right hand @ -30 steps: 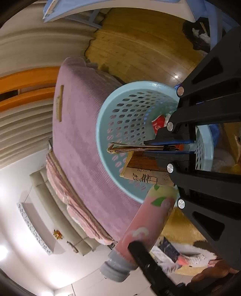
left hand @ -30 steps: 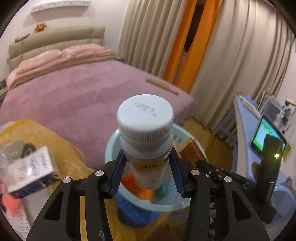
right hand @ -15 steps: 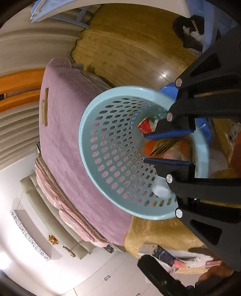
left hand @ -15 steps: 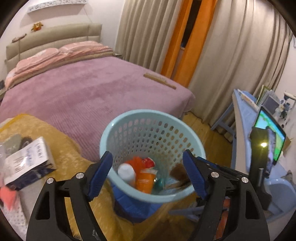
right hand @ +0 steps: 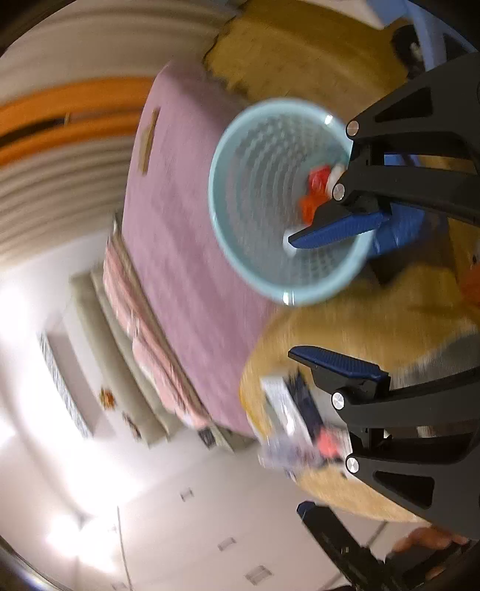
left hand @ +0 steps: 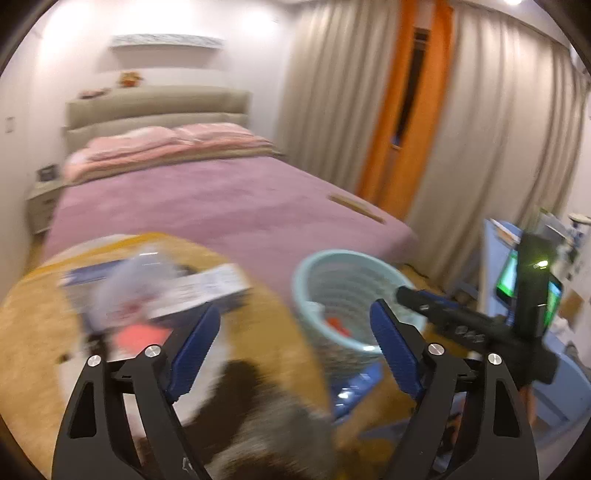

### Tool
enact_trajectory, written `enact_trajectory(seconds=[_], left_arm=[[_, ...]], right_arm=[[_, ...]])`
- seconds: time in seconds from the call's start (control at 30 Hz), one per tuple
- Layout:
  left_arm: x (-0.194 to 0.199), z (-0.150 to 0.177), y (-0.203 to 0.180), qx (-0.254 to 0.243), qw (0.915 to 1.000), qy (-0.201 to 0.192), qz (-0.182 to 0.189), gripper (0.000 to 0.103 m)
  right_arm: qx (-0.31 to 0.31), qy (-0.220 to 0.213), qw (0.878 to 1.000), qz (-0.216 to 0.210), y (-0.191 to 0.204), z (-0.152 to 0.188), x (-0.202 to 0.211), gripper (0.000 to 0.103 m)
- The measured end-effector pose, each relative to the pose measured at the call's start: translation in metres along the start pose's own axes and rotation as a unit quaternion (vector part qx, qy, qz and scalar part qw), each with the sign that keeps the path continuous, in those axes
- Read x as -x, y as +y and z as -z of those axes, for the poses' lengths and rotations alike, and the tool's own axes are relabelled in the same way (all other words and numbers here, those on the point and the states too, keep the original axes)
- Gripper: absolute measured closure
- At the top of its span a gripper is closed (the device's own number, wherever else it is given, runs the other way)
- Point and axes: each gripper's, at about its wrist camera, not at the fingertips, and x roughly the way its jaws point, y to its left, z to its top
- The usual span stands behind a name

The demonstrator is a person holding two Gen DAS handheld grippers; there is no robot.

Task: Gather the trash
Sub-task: 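Grasp the blue tiger-print box with left tool while right tool moves back to the rug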

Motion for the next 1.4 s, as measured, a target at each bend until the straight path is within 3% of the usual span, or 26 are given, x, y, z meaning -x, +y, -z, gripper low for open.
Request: enact_trajectory(seconds=[0.13, 0.23, 0.4, 0.63, 0.87, 1.2, 1.23, 1.3, 1.4], left_arm=[[0.026, 0.016, 0.049, 0.029, 0.9971, -0.003, -0.070, 0.016], [0.032, 0.034, 0.092, 0.067, 0.9910, 0.020, -0.114, 0.016], [0.034, 0.067, 0.142, 0.122, 0.9813, 0.055, -0.138, 0.016], [0.033, 0.094, 0.186, 0.156, 0.9698, 0.075, -0.172, 0.016], [0.017, 0.101, 0.199, 0.153, 0.9738, 0.092, -0.141, 0.017], [0.010, 0.113, 0.186, 0.143, 0.9811, 0.121, -0.050, 0.037], [0.011, 0.115, 0.183, 0.144, 0.9812, 0.124, -0.032, 0.037], [0.016, 0.119, 0.176, 0.145, 0.9802, 0.135, 0.010, 0.037], [0.023, 0.124, 0.160, 0.122, 0.9806, 0.147, 0.046, 0.037]], right_arm=[[0.047, 0.010, 0.999, -0.025, 0.044, 0.007, -0.011, 0.044], [0.074, 0.030, 0.996, -0.038, 0.072, 0.015, -0.028, 0.043], [0.096, 0.066, 0.991, -0.061, 0.102, 0.023, -0.064, 0.043], [0.124, 0.133, 0.980, -0.080, 0.141, 0.045, -0.120, 0.043], [0.151, 0.154, 0.974, -0.072, 0.173, 0.052, -0.154, 0.043], [0.200, 0.177, 0.962, -0.059, 0.202, 0.058, -0.188, 0.044], [0.204, 0.180, 0.960, -0.060, 0.202, 0.060, -0.188, 0.046], [0.213, 0.181, 0.958, -0.064, 0.201, 0.064, -0.186, 0.067], [0.214, 0.177, 0.958, -0.075, 0.198, 0.065, -0.177, 0.081]])
